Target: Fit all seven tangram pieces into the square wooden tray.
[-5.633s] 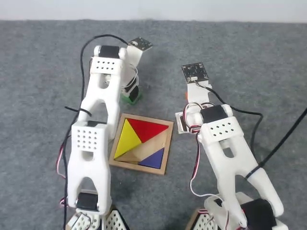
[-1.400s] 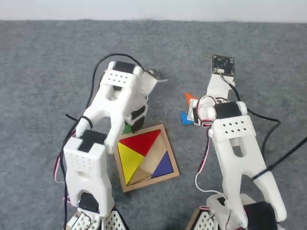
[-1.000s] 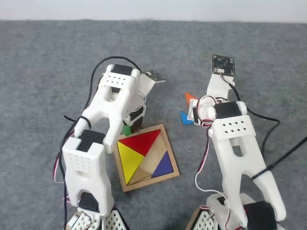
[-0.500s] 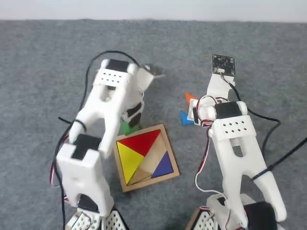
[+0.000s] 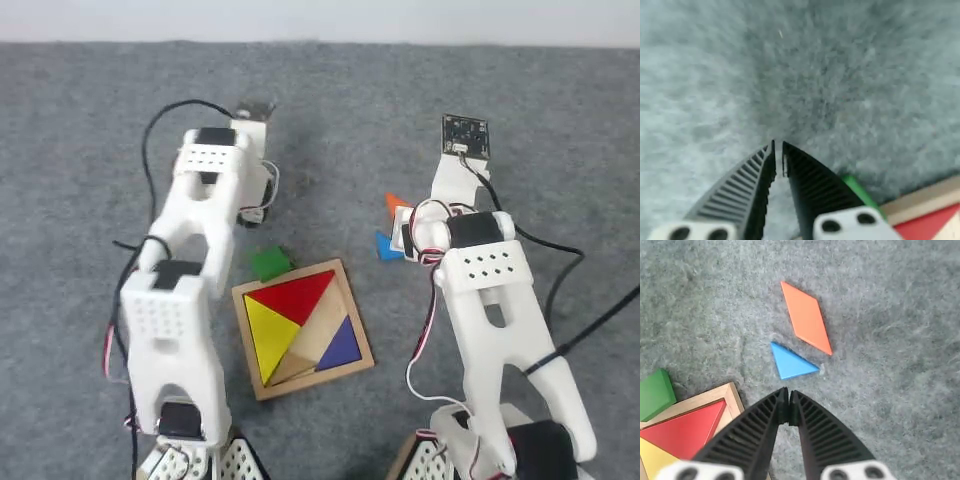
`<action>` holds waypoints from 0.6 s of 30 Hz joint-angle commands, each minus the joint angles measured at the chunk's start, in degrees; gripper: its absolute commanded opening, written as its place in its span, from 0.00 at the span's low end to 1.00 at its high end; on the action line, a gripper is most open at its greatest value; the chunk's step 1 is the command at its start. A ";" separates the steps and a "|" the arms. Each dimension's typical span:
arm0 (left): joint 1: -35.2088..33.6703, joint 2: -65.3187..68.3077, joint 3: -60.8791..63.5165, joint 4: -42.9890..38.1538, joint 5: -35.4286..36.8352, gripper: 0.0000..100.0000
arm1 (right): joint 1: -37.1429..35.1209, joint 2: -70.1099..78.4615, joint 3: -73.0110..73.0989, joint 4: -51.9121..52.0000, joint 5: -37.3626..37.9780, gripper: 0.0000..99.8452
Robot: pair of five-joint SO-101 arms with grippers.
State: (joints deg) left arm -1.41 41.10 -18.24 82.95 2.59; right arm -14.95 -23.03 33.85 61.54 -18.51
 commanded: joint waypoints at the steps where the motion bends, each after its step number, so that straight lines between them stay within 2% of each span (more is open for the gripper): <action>1: 0.88 4.92 -12.97 7.03 5.80 0.01 | 0.48 -0.40 -3.52 0.22 1.05 0.02; 7: 3.16 12.40 -22.37 14.68 6.51 0.01 | 0.40 -0.04 -3.52 -0.04 1.05 0.02; 18: 3.43 13.27 -22.20 17.67 4.22 0.01 | 0.40 0.13 -3.52 -0.04 0.97 0.01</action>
State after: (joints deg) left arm 0.70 54.46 -39.43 98.07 7.87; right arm -14.95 -22.59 33.85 61.54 -18.07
